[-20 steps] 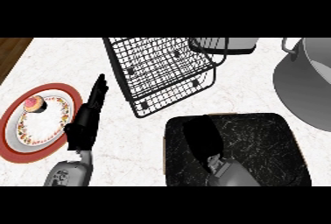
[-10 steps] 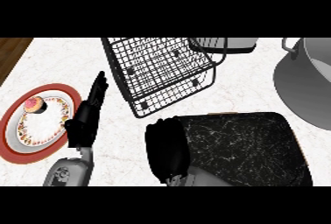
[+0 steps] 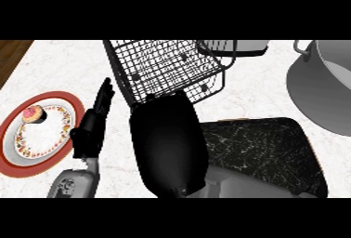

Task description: Pick the tomato from the tray and place it in the tiered basket

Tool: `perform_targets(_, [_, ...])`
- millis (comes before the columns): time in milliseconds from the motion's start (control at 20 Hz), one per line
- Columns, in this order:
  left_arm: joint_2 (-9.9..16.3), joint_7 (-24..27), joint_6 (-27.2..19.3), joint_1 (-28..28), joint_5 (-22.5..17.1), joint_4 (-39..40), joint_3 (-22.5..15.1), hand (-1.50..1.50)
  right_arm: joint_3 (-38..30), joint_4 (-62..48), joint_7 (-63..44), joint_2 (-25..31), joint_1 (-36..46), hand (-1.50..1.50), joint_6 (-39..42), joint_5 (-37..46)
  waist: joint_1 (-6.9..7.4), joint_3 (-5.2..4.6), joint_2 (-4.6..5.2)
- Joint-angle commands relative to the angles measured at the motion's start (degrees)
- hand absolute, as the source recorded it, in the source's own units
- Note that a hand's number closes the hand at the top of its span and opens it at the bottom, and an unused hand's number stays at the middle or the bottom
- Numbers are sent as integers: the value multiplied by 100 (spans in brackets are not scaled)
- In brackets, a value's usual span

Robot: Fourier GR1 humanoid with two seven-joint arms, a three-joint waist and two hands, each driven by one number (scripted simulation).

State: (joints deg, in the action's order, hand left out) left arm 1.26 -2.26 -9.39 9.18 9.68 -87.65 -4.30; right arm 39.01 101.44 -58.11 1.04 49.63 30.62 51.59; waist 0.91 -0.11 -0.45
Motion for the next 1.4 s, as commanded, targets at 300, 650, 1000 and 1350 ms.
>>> perform_targets(300, [-122, 143, -20, -220, 65, -33, -198, 0, -1193, -435, -1505, -99, 1636, 150, -21, -1317, 48, -2, 0])
perform_targets(650, [-53, -218, -5, -84, 69, -287, -192, 0, -1534, -1996, -1109, -101, 2574, 150, -947, -1460, 105, 0, 38])
perform_targets(1000, [117, 110, 178, 137, -244, 189, 231, 0, -2155, -3243, -226, -75, 3155, 150, -832, -958, -9, 1, 63])
perform_targets(1350, [179, 159, 102, -357, -95, -317, 41, 0, -2053, -4408, 738, -102, 2990, 150, -1691, -213, 34, 5, 62])
